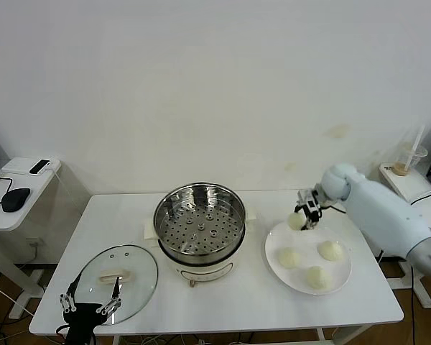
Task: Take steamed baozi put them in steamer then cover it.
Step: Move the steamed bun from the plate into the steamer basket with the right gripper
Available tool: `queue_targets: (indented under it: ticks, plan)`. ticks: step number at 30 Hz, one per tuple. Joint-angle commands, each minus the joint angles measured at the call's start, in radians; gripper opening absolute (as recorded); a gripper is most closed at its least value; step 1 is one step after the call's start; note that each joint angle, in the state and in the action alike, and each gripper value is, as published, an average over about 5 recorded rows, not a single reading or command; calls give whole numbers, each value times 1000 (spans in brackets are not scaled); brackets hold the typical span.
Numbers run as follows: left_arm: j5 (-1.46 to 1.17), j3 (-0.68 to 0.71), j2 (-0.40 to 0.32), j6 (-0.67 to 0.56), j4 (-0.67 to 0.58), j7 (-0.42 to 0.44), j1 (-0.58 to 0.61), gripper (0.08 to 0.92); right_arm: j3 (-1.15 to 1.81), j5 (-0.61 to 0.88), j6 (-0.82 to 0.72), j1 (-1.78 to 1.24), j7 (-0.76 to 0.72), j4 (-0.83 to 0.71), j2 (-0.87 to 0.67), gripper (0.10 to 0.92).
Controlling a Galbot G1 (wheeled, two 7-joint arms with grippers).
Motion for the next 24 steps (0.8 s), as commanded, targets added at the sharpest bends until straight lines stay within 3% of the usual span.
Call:
queue_targets:
  ticks: [1, 18, 24]
  plan:
    - [-3, 1, 6, 1, -4, 1, 0, 823, -112, 154, -6, 240, -5, 56, 9, 648]
    - [-7, -26, 5, 6, -14, 3, 4, 823, -372, 351, 64, 373, 111, 81, 340, 653]
    - [-8, -40, -1, 6, -27, 4, 16, 823, -475, 277, 176, 355, 144, 89, 380, 648]
